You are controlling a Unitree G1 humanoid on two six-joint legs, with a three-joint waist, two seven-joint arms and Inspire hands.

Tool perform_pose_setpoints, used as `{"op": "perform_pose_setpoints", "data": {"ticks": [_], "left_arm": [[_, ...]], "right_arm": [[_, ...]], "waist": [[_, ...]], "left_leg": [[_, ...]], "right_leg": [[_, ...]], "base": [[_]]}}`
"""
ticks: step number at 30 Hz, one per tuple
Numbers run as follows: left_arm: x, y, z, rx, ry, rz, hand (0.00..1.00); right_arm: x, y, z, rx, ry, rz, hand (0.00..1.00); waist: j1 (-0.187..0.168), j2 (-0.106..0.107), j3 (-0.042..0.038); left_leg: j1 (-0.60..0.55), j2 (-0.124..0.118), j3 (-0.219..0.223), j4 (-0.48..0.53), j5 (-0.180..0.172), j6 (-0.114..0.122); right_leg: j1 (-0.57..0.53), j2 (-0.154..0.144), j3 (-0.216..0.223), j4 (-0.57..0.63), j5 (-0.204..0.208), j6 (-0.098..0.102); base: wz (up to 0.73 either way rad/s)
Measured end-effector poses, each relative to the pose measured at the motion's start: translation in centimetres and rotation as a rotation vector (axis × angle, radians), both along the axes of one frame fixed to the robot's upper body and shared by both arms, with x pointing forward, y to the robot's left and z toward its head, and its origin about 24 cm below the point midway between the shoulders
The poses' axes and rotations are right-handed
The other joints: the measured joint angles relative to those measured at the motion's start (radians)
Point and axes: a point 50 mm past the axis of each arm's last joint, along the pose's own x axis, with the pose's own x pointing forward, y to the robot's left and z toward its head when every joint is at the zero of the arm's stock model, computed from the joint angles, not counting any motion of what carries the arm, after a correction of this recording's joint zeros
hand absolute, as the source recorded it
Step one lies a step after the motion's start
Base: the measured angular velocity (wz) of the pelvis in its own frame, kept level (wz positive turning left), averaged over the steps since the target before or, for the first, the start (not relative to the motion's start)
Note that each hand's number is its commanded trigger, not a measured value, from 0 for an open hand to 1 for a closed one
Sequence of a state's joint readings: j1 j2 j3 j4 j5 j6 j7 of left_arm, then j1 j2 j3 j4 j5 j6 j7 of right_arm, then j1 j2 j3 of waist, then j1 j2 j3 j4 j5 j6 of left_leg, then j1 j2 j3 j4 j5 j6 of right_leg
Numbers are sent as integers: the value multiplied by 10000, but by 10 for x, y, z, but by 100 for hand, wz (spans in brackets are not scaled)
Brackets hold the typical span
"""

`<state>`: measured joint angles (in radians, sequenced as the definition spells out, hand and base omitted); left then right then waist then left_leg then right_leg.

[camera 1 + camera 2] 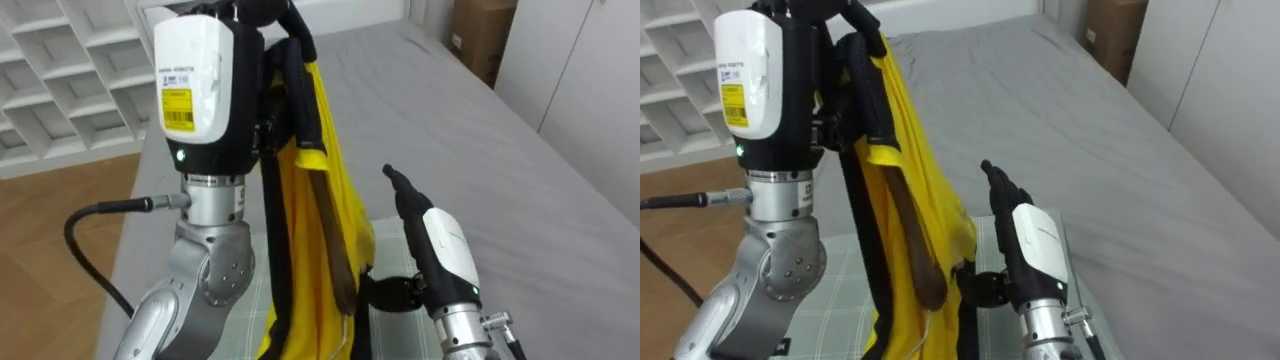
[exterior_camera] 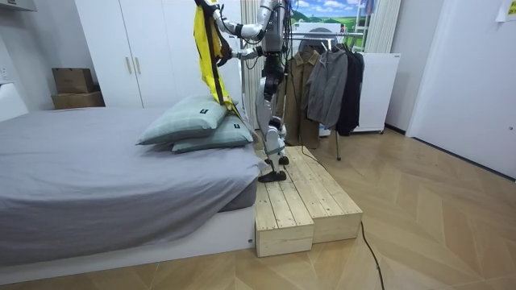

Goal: Hang clothes

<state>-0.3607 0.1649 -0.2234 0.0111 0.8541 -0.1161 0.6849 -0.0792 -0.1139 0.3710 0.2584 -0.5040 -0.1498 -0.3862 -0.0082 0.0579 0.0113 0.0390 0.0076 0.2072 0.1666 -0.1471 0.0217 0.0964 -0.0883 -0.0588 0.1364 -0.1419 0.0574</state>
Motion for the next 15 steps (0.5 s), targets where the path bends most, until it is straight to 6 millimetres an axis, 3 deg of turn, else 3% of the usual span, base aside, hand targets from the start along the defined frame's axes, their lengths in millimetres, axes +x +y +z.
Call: {"op": "perform_pose_setpoints", "data": {"ticks": [15], "left_arm": [[7,5,-12,171,838,524,100]], "right_arm": [[1,6,4,262,395,300,0]], "waist": [[-137,56,0]], "left_leg": [[0,26,102,-41,-15,5]], "right_leg": [[-151,27,-1,130,1,0]], "base": [[-3]]}}
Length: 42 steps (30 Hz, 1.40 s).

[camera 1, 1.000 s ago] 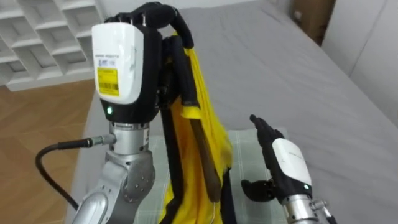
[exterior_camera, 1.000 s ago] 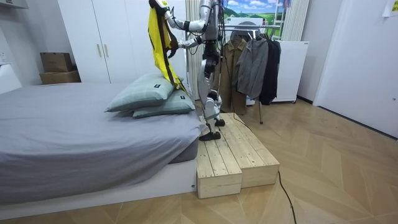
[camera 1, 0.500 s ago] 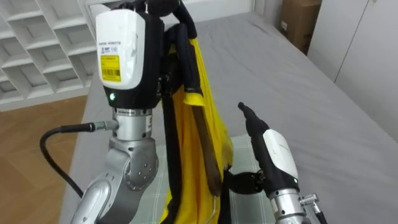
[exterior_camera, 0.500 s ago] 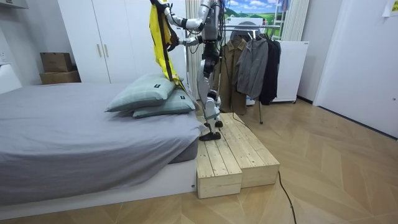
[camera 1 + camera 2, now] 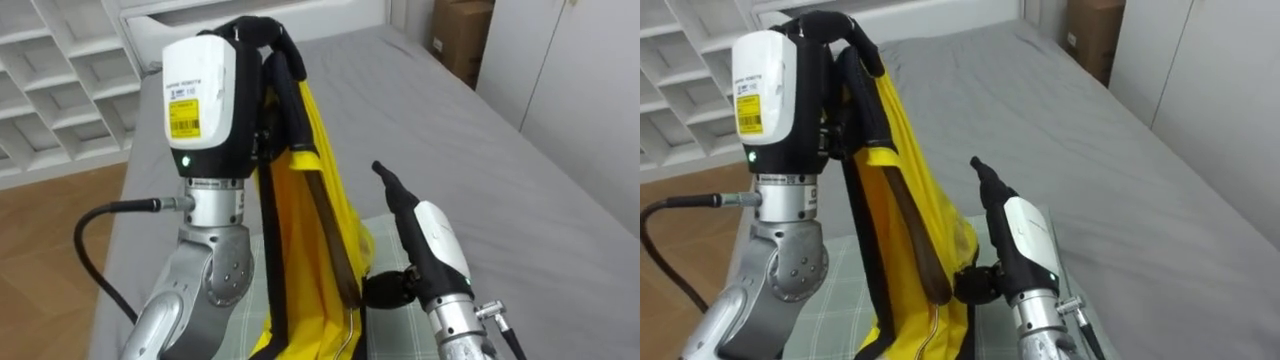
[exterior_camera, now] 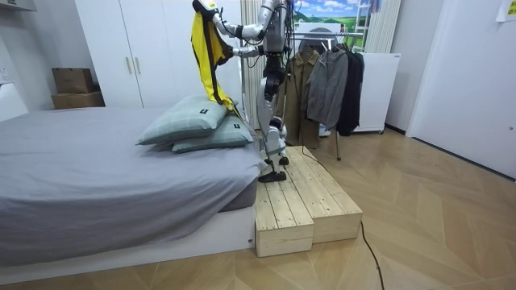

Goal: Hang clothes

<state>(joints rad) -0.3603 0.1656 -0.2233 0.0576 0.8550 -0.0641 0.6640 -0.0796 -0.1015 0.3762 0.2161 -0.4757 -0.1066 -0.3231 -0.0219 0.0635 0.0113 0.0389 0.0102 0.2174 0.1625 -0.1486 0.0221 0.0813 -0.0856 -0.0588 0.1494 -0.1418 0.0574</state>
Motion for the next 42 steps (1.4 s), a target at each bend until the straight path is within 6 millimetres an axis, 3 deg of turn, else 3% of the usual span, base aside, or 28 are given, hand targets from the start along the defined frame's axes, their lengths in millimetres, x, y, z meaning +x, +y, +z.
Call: {"op": "perform_pose_setpoints", "data": {"ticks": [13,19,23,29,42], "left_arm": [[1,0,1,4,-26,6,100],[4,-4,13,-6,-438,-137,100],[6,-8,22,-19,-788,-359,100],[6,-14,21,-430,-621,-678,100],[7,-22,22,-450,-479,-926,100]], "right_arm": [[-3,8,-2,-48,103,431,0],[-5,13,-2,-100,35,603,0],[-7,16,-3,-79,21,778,0],[-4,17,1,-93,-114,797,0],[0,22,6,-49,-314,919,0]], "waist": [[27,89,-20],[25,133,-27],[23,222,-13],[-7,324,27],[18,312,32]], "left_leg": [[-36,2,27,0,-1,0],[-87,1,46,13,-1,0],[-84,2,43,37,1,2],[-104,10,55,37,1,3],[-168,23,192,12,0,3]], "right_leg": [[-110,-8,5,20,0,0],[-110,-8,17,31,0,-1],[-93,-12,25,35,0,-1],[-122,-4,41,39,0,0],[-347,6,192,197,0,-1]], "base": [[0],[0],[0],[0],[-2]]}}
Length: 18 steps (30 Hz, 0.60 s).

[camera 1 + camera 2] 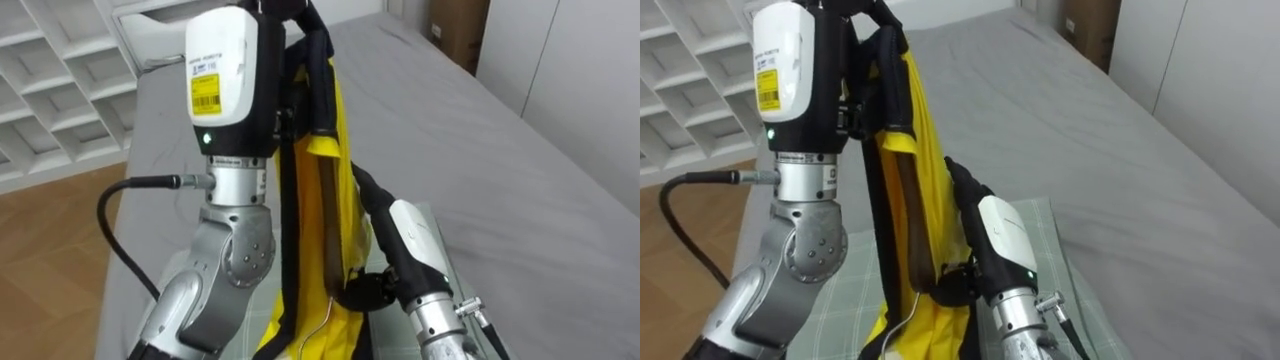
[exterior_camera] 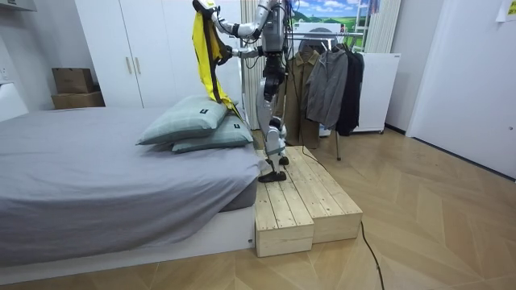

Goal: Hang clothes

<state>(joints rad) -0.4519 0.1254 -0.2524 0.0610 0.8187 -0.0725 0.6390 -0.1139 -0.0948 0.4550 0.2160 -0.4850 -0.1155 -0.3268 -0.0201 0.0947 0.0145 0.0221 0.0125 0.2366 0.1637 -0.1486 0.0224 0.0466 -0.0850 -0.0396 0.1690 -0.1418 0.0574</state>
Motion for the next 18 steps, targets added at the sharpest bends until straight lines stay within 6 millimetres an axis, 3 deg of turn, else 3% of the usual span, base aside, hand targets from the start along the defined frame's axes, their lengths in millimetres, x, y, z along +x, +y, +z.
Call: {"op": "perform_pose_setpoints", "data": {"ticks": [18], "left_arm": [[11,-2,-1,210,251,77,100]], "right_arm": [[3,8,6,223,-231,145,0]], "waist": [[280,-80,53]], "left_leg": [[142,24,145,-8,0,0]], "right_leg": [[54,10,95,-5,-1,0]], "base": [[-2]]}}
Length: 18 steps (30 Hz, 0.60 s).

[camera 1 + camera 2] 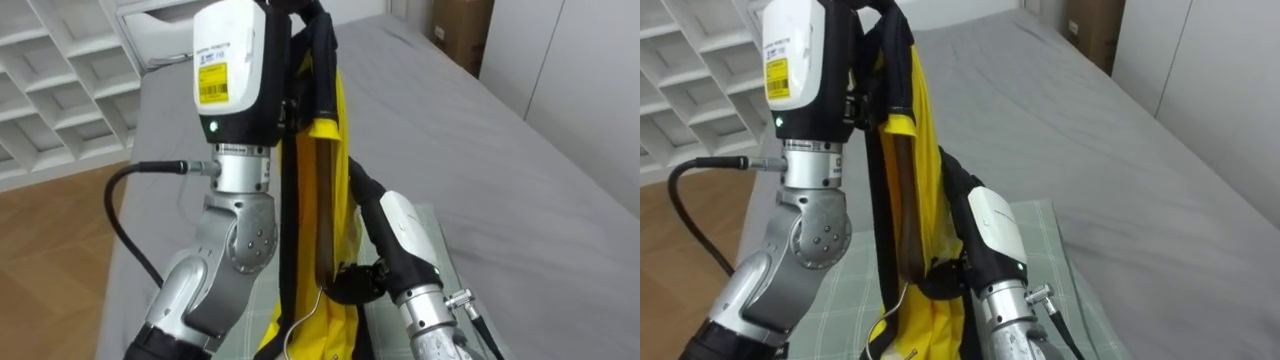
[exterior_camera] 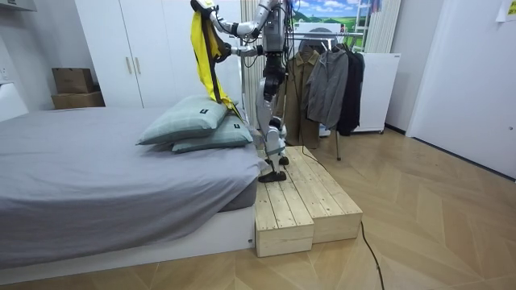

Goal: Hang clothes

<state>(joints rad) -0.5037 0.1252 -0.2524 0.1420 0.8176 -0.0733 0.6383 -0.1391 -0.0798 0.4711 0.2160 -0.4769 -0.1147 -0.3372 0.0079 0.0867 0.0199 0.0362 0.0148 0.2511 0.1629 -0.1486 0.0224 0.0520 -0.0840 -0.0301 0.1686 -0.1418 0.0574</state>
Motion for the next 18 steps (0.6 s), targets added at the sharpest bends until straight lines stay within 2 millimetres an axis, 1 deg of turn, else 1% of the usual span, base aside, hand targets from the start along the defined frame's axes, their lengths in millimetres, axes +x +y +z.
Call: {"op": "perform_pose_setpoints", "data": {"ticks": [6,8,9,10,15,16,18], "left_arm": [[1,-3,-5,-191,107,32,100],[0,-5,-6,-228,52,18,100],[0,-6,-6,-233,-1,7,100],[0,-6,-7,-237,-28,14,100],[1,-6,-11,-215,138,150,100],[2,-5,-12,-186,211,199,100],[3,-4,-14,-164,308,291,100]], "right_arm": [[-1,1,0,22,5,-30,0],[-1,1,-1,102,53,-73,35],[-1,1,-1,130,54,-101,85],[-1,0,-1,122,51,-119,100],[1,-3,-3,9,164,-402,100],[1,-5,-3,40,183,-515,100],[2,-7,-4,244,417,-694,100]], "waist": [[-23,-61,38],[-30,-61,37],[-33,-62,35],[-29,-61,35],[-110,-58,22],[-119,-62,2],[-128,-67,-5]], "left_leg": [[-30,14,20,-9,0,0],[-70,13,21,-1,0,0],[-97,12,36,-1,0,-1],[-100,12,37,-1,0,-1],[-94,21,35,5,0,-2],[-89,21,35,11,0,-2],[-60,21,34,33,0,-3]], "right_leg": [[0,8,-33,-31,-1,2],[-4,8,-37,-101,-1,2],[-3,8,-36,-169,0,2],[-7,8,-37,-174,0,2],[-17,20,-37,-132,1,0],[-17,19,-34,-119,3,-3],[-16,13,-24,-51,5,-6]], "base": [[0],[0],[0],[0],[0],[0],[0]]}}
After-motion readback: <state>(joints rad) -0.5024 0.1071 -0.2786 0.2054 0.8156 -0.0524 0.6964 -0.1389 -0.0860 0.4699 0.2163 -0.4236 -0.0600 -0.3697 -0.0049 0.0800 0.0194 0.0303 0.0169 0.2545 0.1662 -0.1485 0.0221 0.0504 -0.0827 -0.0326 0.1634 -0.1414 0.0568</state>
